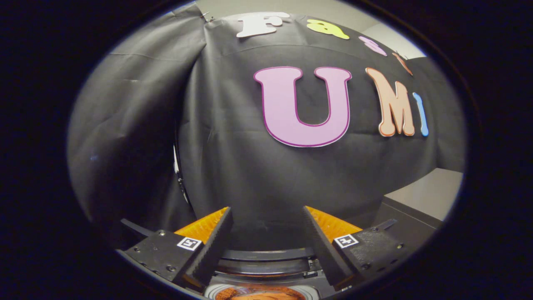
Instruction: Put the clothes into the washing machine and then close the washing machine lid.
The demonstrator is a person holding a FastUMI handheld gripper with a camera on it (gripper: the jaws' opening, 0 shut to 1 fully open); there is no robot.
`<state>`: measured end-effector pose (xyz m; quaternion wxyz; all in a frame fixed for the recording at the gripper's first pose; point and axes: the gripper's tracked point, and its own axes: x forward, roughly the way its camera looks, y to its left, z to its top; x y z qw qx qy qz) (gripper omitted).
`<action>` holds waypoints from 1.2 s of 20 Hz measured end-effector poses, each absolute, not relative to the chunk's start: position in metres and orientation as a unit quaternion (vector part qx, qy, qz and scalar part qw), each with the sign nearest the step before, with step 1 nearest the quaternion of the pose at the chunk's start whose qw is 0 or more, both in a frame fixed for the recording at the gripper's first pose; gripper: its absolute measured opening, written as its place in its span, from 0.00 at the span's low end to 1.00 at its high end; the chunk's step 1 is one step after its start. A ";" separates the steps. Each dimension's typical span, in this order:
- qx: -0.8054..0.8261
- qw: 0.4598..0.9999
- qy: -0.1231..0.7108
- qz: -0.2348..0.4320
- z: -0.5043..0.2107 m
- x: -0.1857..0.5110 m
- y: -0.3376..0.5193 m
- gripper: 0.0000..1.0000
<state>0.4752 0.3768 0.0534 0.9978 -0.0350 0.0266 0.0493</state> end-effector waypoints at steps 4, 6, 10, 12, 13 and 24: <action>-0.034 0.998 0.019 0.048 0.057 0.476 0.376 1.00; -0.035 0.998 0.020 0.049 0.057 0.475 0.377 1.00; -0.033 0.998 0.014 0.047 0.060 0.474 0.377 1.00; -0.034 0.998 0.011 0.048 0.060 0.475 0.377 1.00; -0.033 0.998 0.010 0.048 0.061 0.474 0.378 1.00; -0.031 0.998 -0.013 0.047 0.064 0.474 0.379 1.00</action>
